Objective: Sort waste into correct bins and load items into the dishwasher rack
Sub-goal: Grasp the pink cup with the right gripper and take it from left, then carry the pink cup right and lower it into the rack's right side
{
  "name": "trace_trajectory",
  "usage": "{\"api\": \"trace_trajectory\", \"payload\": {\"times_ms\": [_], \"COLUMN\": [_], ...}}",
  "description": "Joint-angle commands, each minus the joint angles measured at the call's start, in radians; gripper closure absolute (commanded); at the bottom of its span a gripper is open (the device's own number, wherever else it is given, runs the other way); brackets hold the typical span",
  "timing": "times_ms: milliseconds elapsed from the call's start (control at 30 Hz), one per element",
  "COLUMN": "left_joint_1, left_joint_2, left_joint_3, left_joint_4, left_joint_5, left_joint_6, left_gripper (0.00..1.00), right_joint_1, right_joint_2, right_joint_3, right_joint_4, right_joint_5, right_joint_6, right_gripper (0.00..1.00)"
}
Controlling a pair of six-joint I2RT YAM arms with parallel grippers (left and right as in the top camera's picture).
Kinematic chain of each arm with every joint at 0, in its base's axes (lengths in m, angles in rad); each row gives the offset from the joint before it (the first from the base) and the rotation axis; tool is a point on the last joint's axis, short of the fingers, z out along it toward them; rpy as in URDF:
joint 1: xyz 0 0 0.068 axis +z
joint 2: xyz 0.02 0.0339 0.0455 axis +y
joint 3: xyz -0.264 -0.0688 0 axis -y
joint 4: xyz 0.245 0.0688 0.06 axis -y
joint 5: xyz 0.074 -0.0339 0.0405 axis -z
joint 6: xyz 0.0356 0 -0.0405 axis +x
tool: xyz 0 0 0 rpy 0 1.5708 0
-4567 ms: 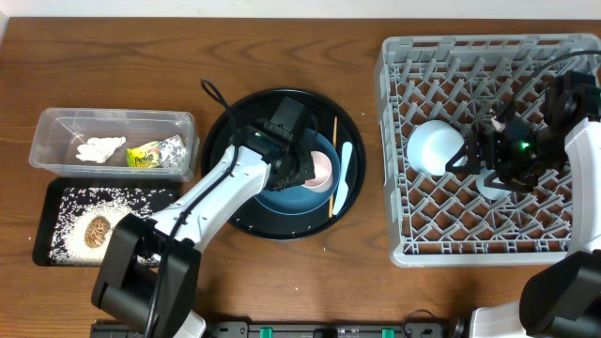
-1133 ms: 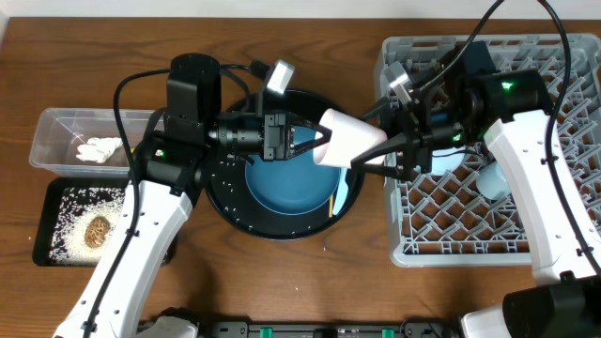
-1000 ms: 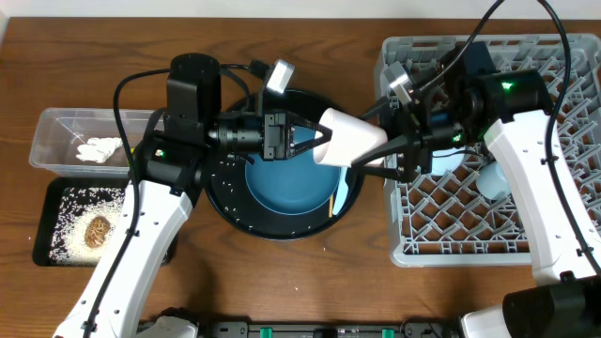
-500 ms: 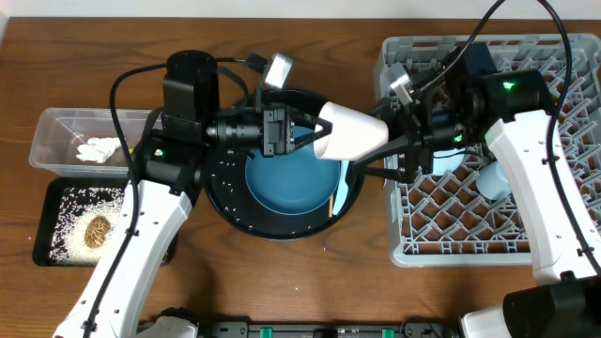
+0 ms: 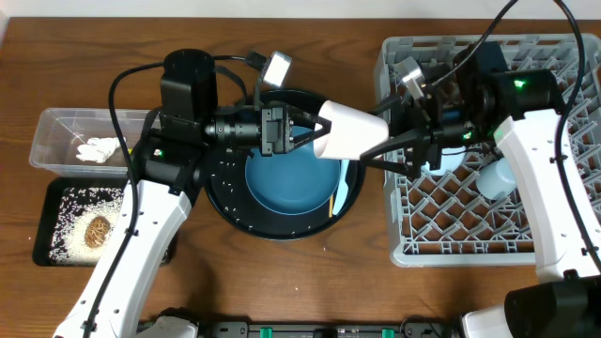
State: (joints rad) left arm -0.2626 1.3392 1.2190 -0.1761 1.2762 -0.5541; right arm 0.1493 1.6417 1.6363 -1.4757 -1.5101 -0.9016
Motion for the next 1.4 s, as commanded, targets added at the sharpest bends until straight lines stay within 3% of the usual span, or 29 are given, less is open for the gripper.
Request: {"api": "trace_trajectory", "payload": {"times_ms": [0, 1100, 1167, 1300, 1367], "left_joint_1": [0.004, 0.004, 0.004, 0.004, 0.004], "left_joint_2": [0.006, 0.006, 0.006, 0.006, 0.006], "left_joint_3": [0.009, 0.009, 0.009, 0.009, 0.009], "left_joint_4": [0.002, -0.002, -0.002, -0.002, -0.002], "left_joint_5": [0.018, 0.018, 0.018, 0.018, 0.018], "left_joint_6": [-0.008, -0.008, -0.008, -0.008, -0.008], "left_gripper": [0.94, 0.94, 0.94, 0.93, 0.93], "right_joint_1": [-0.006, 0.022, 0.022, 0.022, 0.022], "right_joint_2": [-0.019, -0.019, -0.019, -0.019, -0.019], "right_joint_3": [-0.003, -0.003, -0.003, -0.003, -0.003], "right_joint_4": [0.002, 0.028, 0.029, 0.029, 0.029], "right_joint_5": [-0.049, -0.049, -0.049, -0.049, -0.049], "right_joint_6": [-0.014, -0.016, -0.016, -0.016, -0.016], "right_gripper": [0.23, 0.29, 0.33, 0.55, 0.57]}}
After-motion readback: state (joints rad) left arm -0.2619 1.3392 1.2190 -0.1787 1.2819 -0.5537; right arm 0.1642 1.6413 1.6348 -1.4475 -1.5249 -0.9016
